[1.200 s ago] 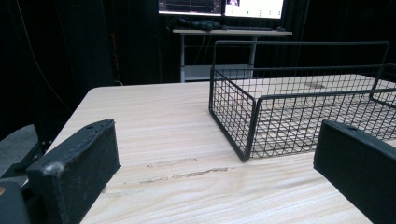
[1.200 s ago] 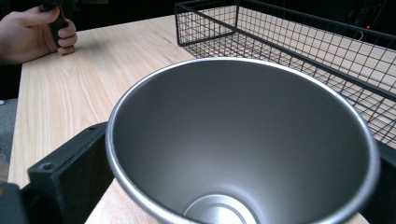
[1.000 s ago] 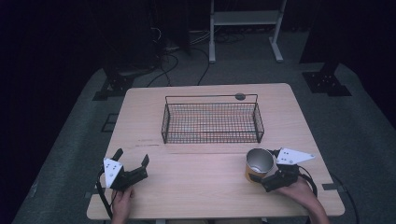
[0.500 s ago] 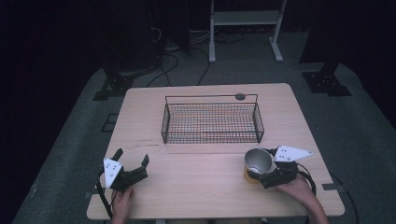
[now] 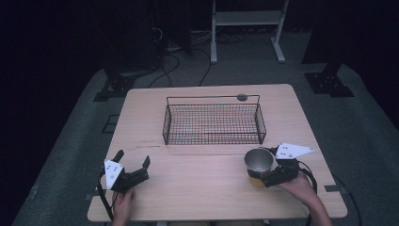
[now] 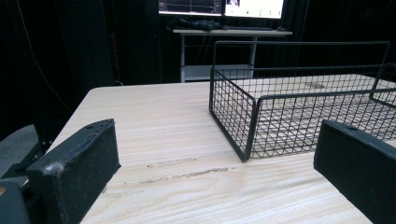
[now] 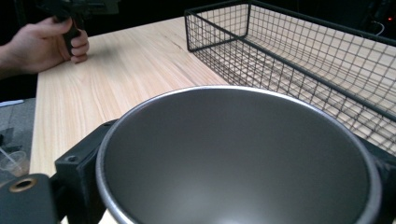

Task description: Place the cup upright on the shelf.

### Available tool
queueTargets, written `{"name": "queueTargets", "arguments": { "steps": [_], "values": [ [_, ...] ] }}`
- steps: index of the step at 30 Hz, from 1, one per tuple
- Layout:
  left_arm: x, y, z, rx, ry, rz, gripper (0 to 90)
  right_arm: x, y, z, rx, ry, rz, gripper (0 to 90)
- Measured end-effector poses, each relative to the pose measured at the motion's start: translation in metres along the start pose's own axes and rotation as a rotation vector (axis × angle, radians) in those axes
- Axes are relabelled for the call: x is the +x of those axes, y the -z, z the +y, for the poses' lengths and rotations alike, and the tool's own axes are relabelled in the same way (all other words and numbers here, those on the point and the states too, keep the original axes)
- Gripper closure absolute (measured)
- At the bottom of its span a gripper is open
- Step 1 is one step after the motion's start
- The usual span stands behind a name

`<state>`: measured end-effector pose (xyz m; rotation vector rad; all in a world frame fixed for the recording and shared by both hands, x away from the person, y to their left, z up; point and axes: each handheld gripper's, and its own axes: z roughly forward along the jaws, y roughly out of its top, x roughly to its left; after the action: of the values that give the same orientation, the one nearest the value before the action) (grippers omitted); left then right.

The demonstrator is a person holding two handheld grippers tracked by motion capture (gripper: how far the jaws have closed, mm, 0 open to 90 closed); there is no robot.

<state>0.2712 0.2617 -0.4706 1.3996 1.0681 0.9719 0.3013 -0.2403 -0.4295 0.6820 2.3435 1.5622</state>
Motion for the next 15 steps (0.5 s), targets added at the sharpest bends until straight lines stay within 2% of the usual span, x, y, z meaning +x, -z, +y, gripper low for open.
{"name": "queueTargets", "arguments": {
  "steps": [15],
  "values": [
    [0.0,0.0,0.0,-0.001,0.004,-0.001,0.0,-0.008,-0.019,0.04,0.002,0.014,0.065,8.3]
  ]
}}
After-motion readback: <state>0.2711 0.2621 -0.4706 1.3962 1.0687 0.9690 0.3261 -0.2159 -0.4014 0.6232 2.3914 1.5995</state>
